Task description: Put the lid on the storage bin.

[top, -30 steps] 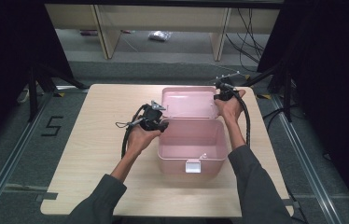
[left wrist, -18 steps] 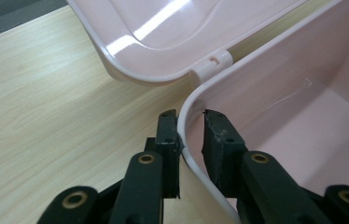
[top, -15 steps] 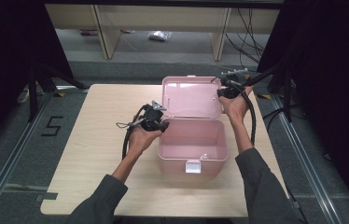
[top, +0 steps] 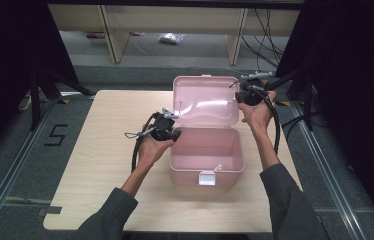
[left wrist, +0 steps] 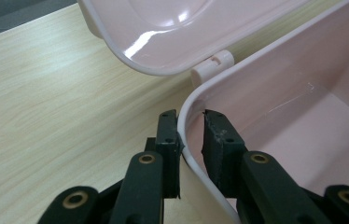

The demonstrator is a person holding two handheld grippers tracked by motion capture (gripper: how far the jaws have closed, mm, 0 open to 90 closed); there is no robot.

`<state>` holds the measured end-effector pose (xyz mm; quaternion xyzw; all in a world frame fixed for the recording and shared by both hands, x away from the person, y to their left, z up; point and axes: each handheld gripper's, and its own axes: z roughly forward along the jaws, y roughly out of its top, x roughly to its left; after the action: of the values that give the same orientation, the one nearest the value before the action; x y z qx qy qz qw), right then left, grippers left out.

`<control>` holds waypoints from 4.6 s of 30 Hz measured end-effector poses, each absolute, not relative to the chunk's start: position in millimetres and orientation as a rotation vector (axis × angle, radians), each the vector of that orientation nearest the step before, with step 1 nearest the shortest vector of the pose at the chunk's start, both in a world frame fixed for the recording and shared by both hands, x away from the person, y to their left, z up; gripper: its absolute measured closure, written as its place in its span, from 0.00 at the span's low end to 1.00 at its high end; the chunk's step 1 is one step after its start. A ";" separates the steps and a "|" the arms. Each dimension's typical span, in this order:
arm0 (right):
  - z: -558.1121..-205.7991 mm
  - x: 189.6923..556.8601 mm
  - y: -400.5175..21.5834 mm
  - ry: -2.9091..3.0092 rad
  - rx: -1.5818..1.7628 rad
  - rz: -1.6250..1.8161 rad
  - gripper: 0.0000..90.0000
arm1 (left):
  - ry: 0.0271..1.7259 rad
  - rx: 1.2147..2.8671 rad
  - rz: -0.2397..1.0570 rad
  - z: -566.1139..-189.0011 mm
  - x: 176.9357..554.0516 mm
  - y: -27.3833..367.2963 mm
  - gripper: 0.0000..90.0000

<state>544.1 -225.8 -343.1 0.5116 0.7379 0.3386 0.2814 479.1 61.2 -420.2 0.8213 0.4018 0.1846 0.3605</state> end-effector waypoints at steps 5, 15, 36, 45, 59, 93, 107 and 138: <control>-337.0 537.3 -226.9 1.977 1.345 0.902 0.93 | 1.048 2.112 0.476 -420.2 479.7 59.7 0.85; -327.9 527.2 -230.4 1.963 1.343 0.944 0.95 | 1.073 2.094 0.476 -420.6 481.4 58.0 0.85; -319.2 501.9 -235.9 1.912 1.291 1.006 0.96 | 1.108 2.054 0.501 -422.3 487.2 52.3 0.84; -319.2 488.6 -239.5 1.903 1.242 1.028 0.96 | 1.114 2.054 0.497 -422.4 489.2 52.1 0.84; -320.5 470.0 -243.3 1.883 1.211 1.076 0.96 | 1.128 2.046 0.490 -422.4 490.7 50.8 0.84; -325.6 447.9 -245.0 1.874 1.175 1.097 0.98 | 1.108 1.987 0.473 -418.5 486.9 58.5 0.77; -328.2 440.3 -246.6 1.871 1.139 1.100 0.98 | 1.061 1.987 0.361 -409.2 462.2 74.1 0.61; -335.0 420.7 -251.2 1.900 1.126 1.113 0.97 | 0.926 1.993 0.315 -397.5 404.4 104.3 0.40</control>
<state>420.7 -251.2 -335.0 0.4301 0.7257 0.4252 0.3279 404.4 104.3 -397.5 0.8040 0.3738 0.1271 0.4447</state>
